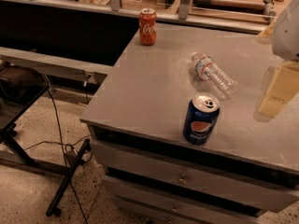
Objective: Place water bottle upright
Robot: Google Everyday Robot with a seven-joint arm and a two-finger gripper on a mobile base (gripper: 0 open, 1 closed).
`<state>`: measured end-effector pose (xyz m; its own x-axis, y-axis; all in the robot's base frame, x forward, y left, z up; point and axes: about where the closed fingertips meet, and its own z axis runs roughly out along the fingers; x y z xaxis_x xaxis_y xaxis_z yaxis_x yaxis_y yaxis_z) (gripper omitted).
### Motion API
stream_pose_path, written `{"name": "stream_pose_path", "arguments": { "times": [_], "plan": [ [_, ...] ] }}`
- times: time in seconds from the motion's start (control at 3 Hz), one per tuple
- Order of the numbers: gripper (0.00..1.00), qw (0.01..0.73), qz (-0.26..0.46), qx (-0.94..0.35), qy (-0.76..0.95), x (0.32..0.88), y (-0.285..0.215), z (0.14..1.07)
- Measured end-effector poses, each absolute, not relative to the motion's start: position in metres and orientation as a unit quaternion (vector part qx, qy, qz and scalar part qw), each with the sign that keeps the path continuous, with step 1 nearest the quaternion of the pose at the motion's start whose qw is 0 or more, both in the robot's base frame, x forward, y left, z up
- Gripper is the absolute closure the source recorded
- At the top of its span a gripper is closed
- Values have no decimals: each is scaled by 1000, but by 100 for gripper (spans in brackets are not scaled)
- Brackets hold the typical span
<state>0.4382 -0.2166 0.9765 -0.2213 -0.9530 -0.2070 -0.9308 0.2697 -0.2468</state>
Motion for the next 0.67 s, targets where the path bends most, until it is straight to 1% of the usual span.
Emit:
{"name": "stream_pose_path", "arguments": {
  "times": [0.33,0.67],
  "plan": [
    [0,160,-35,-603,781,438,-217,977],
    [0,177,-34,-598,781,480,-208,989]
  ]
}}
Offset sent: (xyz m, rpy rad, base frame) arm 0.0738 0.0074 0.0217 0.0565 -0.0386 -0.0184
